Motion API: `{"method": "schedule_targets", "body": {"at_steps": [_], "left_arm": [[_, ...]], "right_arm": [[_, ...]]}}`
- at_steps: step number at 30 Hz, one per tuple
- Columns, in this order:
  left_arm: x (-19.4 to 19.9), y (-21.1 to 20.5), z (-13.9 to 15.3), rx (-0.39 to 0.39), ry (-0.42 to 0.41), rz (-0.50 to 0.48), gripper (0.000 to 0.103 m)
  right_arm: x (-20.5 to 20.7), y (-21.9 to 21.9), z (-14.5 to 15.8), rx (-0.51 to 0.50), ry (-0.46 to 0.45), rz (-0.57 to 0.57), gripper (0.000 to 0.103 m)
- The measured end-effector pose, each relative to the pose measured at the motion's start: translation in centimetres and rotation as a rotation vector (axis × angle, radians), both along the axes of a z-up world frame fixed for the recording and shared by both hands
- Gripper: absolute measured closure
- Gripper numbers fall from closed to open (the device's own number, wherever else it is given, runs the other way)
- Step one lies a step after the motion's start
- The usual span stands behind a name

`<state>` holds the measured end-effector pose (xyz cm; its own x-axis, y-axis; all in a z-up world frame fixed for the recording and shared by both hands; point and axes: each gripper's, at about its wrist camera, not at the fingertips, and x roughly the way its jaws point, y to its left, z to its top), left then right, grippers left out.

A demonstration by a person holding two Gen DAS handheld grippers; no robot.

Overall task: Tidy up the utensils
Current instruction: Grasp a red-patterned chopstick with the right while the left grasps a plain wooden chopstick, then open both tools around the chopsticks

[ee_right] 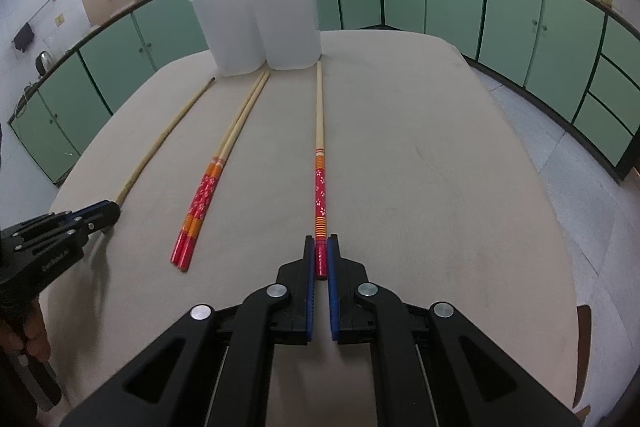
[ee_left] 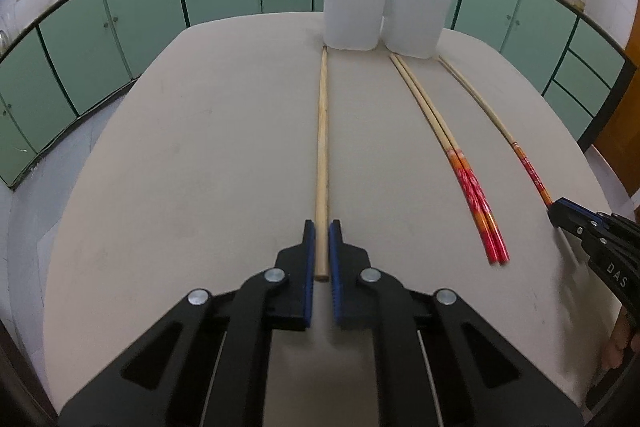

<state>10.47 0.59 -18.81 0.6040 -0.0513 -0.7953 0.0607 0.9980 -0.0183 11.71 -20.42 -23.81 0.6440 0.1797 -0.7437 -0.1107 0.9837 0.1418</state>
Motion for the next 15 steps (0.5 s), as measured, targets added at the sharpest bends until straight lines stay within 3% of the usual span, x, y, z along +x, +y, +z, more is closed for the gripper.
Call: {"method": "schedule_targets", "body": {"at_steps": [5,8,15], "left_arm": [[1.2,-0.2,-0.3,0.014,-0.01,-0.016,0.095],[0.4,0.3,-0.3,-0.009,-0.017,-0.034,0.089],[-0.9,1.6,-0.3,-0.074,-0.015,-0.057,0.087]], "right_arm": [[1.0,0.1,-0.1,0.008,0.0,0.023,0.095],[0.1,0.2,-0.2,0.012,-0.009,0.05,0.083],[-1.8,-0.5,-0.4,0.022,-0.021,0.084,0.081]]}}
